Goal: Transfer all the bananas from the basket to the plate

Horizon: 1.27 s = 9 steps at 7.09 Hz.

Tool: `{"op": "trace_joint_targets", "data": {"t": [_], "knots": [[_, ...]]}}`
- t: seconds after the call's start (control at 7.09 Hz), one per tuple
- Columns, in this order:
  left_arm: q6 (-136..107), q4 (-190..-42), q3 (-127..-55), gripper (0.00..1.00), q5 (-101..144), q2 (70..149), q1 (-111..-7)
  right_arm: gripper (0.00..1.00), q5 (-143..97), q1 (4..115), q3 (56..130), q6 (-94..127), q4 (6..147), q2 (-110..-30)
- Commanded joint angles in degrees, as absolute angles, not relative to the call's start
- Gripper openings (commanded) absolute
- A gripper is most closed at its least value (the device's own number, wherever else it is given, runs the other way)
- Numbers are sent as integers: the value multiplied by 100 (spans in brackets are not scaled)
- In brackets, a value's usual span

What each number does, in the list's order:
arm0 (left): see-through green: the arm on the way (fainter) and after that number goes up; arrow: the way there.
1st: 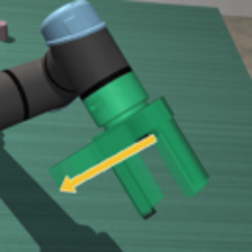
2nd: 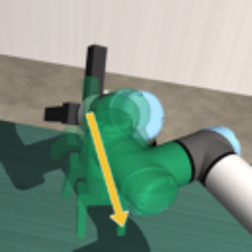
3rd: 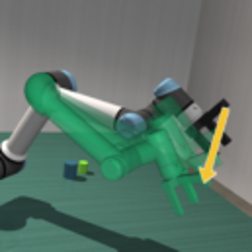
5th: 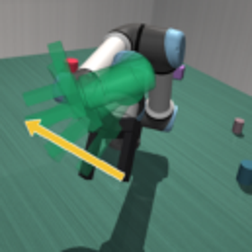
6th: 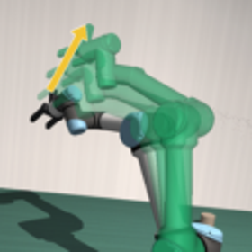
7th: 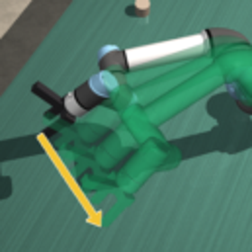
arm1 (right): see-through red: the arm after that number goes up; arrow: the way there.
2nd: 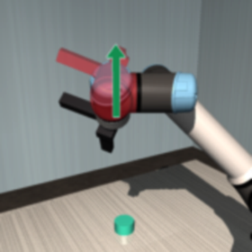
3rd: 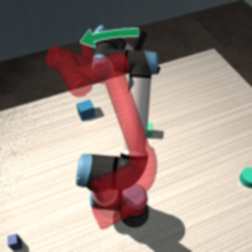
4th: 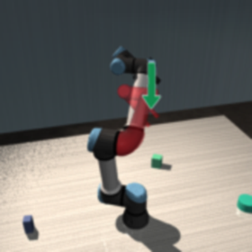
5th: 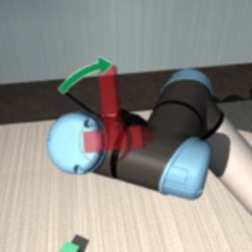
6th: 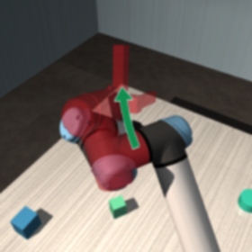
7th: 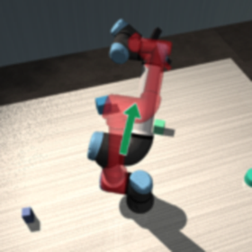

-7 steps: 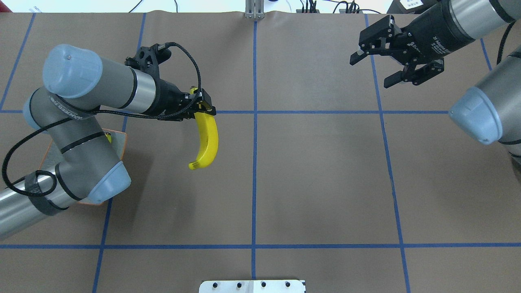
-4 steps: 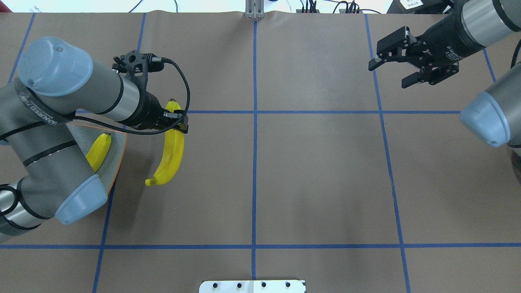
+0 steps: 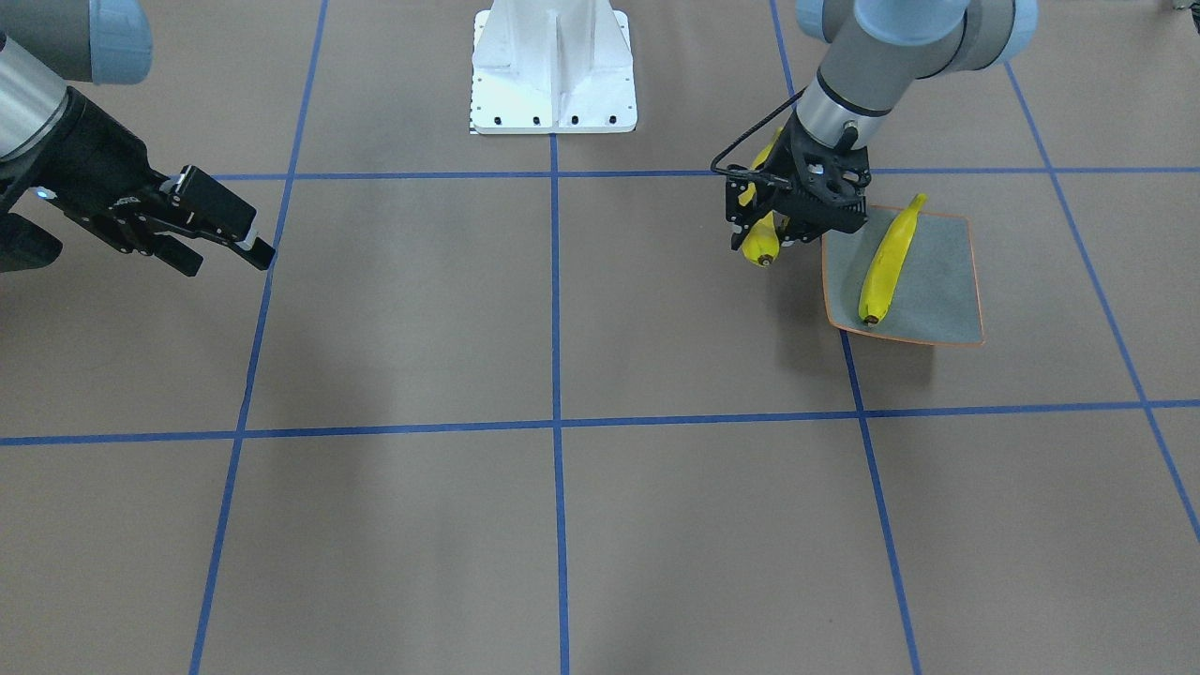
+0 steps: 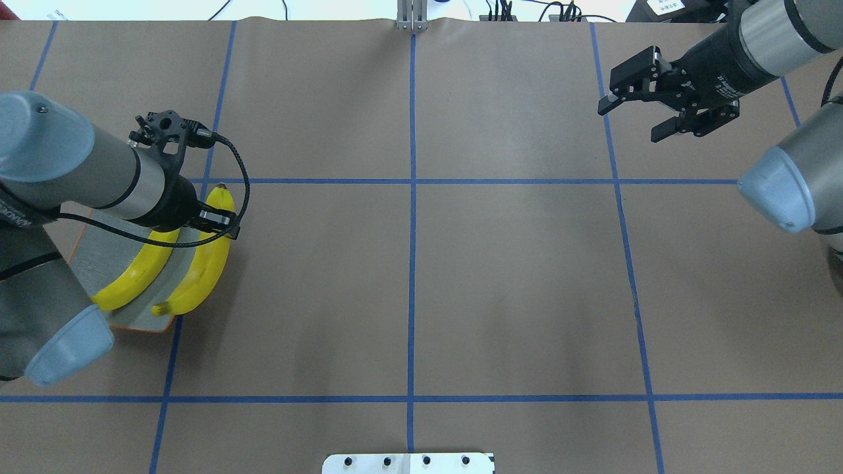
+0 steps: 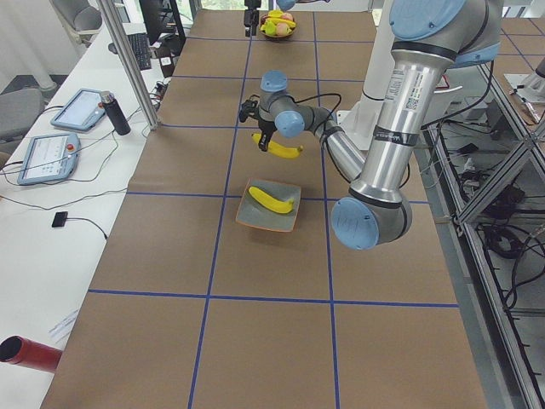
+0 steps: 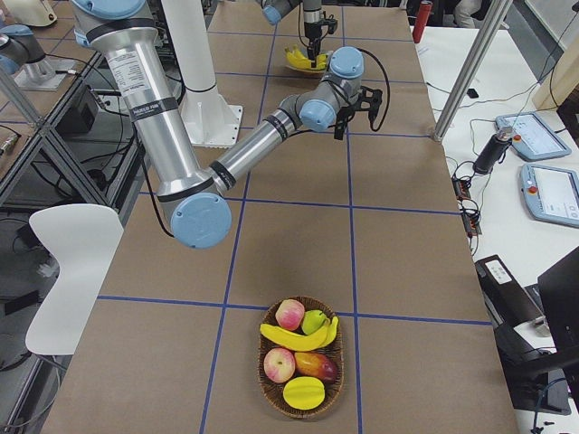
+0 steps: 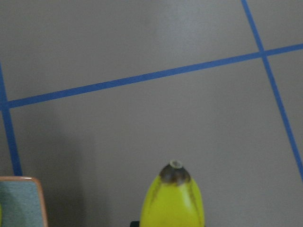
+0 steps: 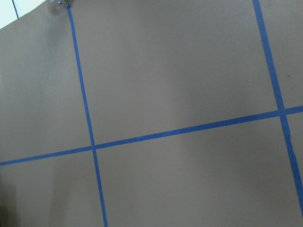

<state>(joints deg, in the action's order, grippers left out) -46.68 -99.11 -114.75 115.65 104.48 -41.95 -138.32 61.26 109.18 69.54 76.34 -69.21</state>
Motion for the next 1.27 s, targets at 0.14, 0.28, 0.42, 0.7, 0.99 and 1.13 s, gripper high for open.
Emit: {"op": "trace_joint_targets", "data": {"t": [0.14, 0.28, 0.42, 0.7, 0.99, 1.13], "knots": [[-3957, -9914, -11461, 0, 11558, 9810, -4271, 100, -13825, 6126, 10907, 6961, 7629, -6908], [-3877, -9905, -11426, 0, 11558, 9800, -4280, 100, -13825, 6117, 10907, 6961, 7629, -6908], [-3728, -9905, -11374, 0, 11549, 9800, -4280, 100, -13825, 6117, 10872, 6961, 7629, -6900], [-3604, -9905, -11224, 0, 11339, 9800, -4245, 100, -13816, 6117, 10837, 6952, 7620, -6899], [-3560, -9905, -11180, 0, 11338, 9800, -4236, 100, -13816, 6117, 10819, 6961, 7620, -6899], [-3533, -9905, -11127, 0, 11338, 9817, -4219, 100, -13825, 6117, 10819, 6961, 7620, -6899]]}}
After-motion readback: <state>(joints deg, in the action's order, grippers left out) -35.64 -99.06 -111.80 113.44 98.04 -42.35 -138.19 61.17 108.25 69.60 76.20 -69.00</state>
